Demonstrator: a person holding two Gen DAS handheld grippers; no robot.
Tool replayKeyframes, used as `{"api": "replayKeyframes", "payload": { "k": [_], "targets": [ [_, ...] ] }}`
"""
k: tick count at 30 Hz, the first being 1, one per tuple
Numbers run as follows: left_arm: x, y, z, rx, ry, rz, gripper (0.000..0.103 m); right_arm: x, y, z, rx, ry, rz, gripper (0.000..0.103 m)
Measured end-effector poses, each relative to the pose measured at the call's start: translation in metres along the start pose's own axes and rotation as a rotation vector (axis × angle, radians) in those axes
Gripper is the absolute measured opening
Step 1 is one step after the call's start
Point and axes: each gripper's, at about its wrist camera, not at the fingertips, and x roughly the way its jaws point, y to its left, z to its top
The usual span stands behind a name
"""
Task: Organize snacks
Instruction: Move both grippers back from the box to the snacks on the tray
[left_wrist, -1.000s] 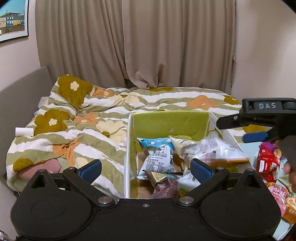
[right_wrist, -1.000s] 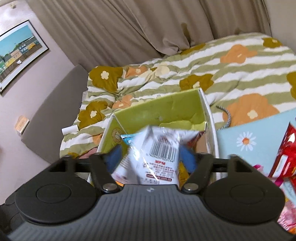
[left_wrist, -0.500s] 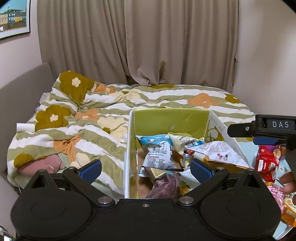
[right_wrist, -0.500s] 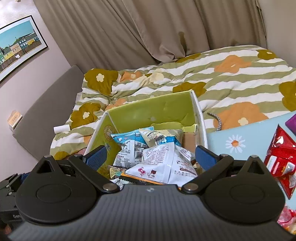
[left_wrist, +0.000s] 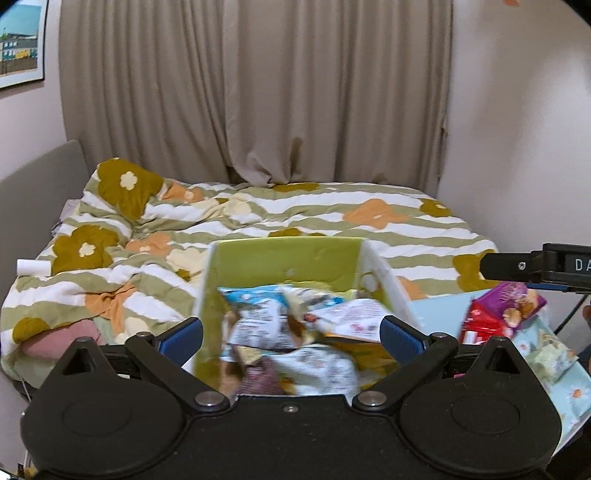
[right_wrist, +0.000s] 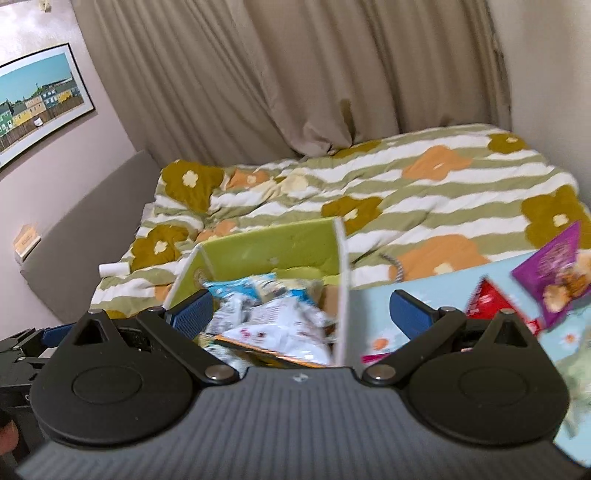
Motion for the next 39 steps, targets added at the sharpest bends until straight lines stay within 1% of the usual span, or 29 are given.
{"api": "replayKeyframes", "payload": {
  "k": [3, 7, 12, 14, 18, 23, 28, 31, 35, 39],
  "targets": [
    [-0.007, -0.028, -0.001, 0.007, -0.021, -0.016, 0.103, -0.022, -0.025, 0.003, -0.007, -0.021, -0.02, 0.103],
    [-0.008, -0.072, -0.003, 0.014, -0.02, -0.077, 0.103, -0.05, -0.066, 0.005, -0.037, -0.046, -0.064, 0.103],
    [-0.008, -0.127, -0.009, 0.06, -0.015, -0.138, 0.103, -0.075, -0.12, 0.006, -0.054, -0.031, -0.118, 0.103],
    [-0.008, -0.151, -0.013, 0.085, -0.008, -0.164, 0.103, -0.082, -0.141, 0.004, -0.049, -0.021, -0.13, 0.103],
    [-0.007, -0.189, -0.022, 0.127, 0.011, -0.19, 0.103, -0.092, -0.183, -0.001, -0.034, 0.0, -0.142, 0.103],
    [0.0, -0.232, -0.036, 0.165, 0.059, -0.227, 0.103, -0.097, -0.221, -0.006, -0.035, 0.033, -0.135, 0.103],
    [0.006, -0.277, -0.056, 0.246, 0.106, -0.268, 0.103, -0.097, -0.251, -0.014, -0.039, 0.075, -0.11, 0.103],
    [0.018, -0.301, -0.071, 0.294, 0.161, -0.279, 0.103, -0.093, -0.266, -0.018, -0.046, 0.101, -0.1, 0.103],
    [0.034, -0.321, -0.091, 0.314, 0.229, -0.3, 0.103, -0.088, -0.281, -0.023, -0.06, 0.126, -0.093, 0.103],
    [0.049, -0.338, -0.109, 0.374, 0.289, -0.314, 0.103, -0.082, -0.294, -0.029, -0.065, 0.145, -0.083, 0.103]
  ]
}}
